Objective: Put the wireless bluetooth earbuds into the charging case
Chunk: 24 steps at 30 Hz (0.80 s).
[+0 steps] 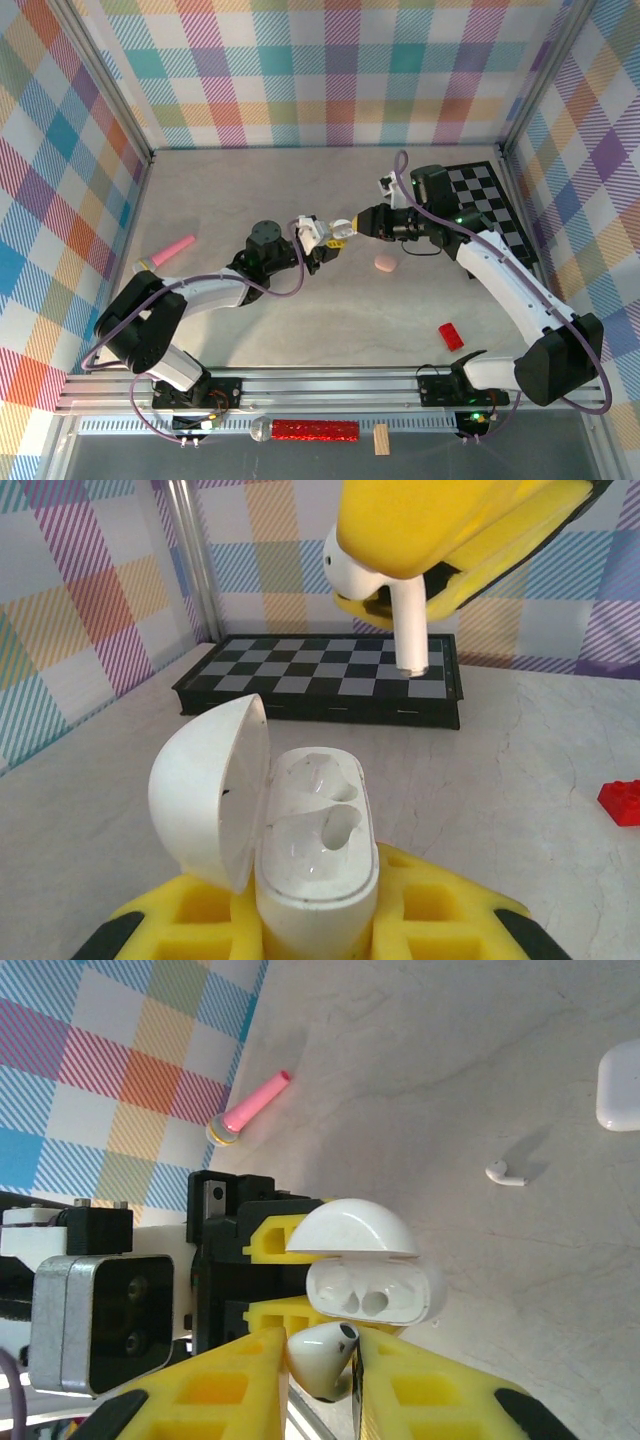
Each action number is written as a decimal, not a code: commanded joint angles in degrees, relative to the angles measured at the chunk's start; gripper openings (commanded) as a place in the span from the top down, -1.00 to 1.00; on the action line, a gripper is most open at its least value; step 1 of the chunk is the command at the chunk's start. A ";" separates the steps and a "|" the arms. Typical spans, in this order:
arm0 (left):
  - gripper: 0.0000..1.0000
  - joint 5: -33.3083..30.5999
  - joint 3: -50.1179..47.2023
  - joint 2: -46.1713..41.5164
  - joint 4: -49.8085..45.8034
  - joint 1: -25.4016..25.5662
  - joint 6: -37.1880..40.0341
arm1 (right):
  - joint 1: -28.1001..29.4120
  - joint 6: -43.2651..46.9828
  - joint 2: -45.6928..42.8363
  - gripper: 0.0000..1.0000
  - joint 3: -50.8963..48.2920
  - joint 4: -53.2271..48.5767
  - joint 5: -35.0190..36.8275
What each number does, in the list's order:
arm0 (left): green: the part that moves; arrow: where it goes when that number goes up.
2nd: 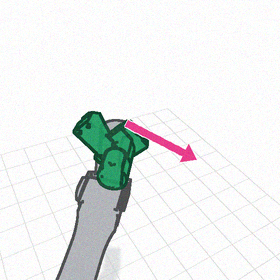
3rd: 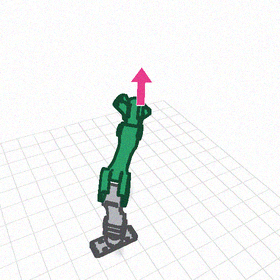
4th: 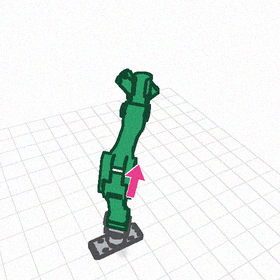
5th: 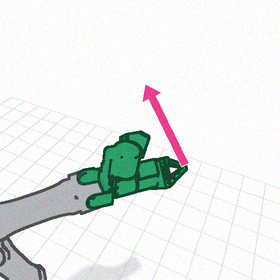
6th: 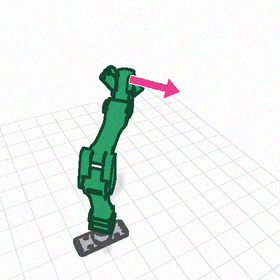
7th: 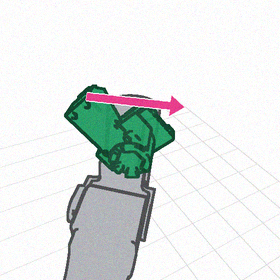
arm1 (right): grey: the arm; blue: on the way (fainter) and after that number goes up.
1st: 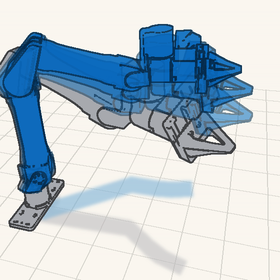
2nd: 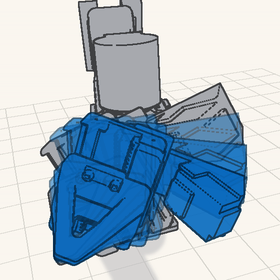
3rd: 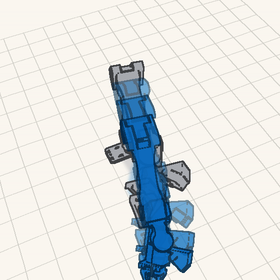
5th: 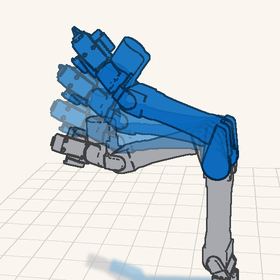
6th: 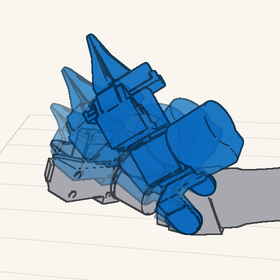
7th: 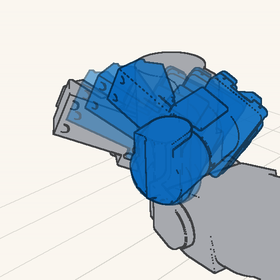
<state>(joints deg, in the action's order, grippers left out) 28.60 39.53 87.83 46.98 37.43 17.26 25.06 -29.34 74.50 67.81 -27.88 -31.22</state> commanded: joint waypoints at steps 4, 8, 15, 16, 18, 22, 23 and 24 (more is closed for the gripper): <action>0.91 1.87 2.07 0.28 2.95 0.70 1.73 | -0.67 -0.48 0.38 0.57 -0.87 2.33 -2.01; 0.91 2.74 2.63 -0.18 1.80 1.04 1.64 | -0.82 -1.08 0.99 0.58 -1.36 3.56 -2.54; 0.91 3.55 3.50 -0.38 0.57 1.75 1.64 | -0.89 -1.48 1.60 0.58 -1.37 4.63 -2.83; 0.91 3.72 3.67 -0.38 0.47 1.75 1.61 | -0.89 -1.43 1.70 0.58 -1.37 4.67 -2.87; 0.91 3.92 3.80 -0.51 0.23 1.81 1.46 | -0.90 -1.38 1.86 0.58 -1.50 4.68 -2.88; 0.91 3.45 3.80 -1.08 0.03 1.92 1.49 | -0.98 -1.21 2.04 0.58 -1.72 4.36 -2.62; 0.91 3.26 3.78 -1.17 0.03 1.90 1.39 | -0.98 -1.22 2.14 0.58 -1.80 4.26 -2.62; 0.91 3.13 3.88 -1.25 0.04 1.87 1.31 | -0.99 -1.21 2.29 0.58 -1.88 4.28 -2.70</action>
<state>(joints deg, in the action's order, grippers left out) 30.33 41.52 87.90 46.13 38.72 17.65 24.36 -30.70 75.99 67.05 -25.08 -33.06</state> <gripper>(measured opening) 0.193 0.211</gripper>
